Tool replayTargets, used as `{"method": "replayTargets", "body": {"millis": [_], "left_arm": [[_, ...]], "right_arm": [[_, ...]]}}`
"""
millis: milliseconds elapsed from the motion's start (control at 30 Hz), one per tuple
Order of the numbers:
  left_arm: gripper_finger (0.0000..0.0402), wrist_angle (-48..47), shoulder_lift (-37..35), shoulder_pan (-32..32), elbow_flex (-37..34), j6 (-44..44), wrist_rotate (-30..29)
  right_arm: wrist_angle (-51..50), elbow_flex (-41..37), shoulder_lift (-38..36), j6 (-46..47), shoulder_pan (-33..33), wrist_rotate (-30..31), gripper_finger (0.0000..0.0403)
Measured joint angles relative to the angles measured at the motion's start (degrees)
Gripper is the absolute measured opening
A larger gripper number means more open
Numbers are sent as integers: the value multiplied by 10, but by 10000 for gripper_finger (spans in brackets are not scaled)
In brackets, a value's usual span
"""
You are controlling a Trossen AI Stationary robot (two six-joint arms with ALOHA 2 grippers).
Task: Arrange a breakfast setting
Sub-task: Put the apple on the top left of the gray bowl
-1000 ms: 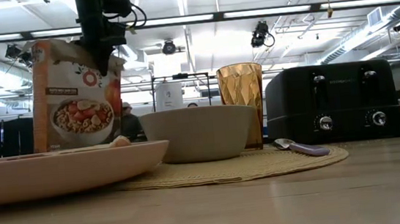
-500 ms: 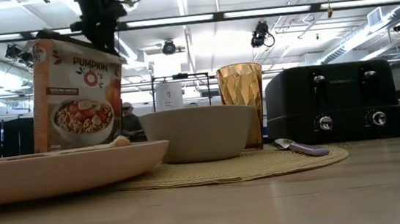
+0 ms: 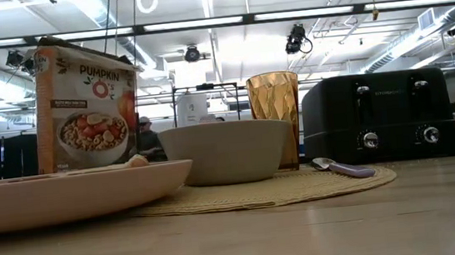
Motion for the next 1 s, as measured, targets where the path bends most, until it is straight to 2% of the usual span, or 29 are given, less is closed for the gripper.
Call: {"method": "replayTargets", "body": {"millis": [167,267,367,533,667,900,1000], "left_arm": [[176,51,-8,-106,21,-13,0],[176,77,-16,-159,21,-1,0],[176,91,-27,-203,22,8,-1],[176,89,-49,-266,21,8,-26],[176,94,-64,-320,22,11,-40],[176,96,-67,-406,21,-3,-74],[176,97,-67,-439,21,-18,-103]], "right_arm": [[-205,120,66,39,110,39,372],[-289,163,121,128,190,51,371],[-328,190,189,253,276,26,366],[-324,205,304,457,402,-36,359],[-291,205,385,592,454,-37,362],[-223,205,501,645,503,-10,357],[-221,205,538,701,520,-6,344]]}}
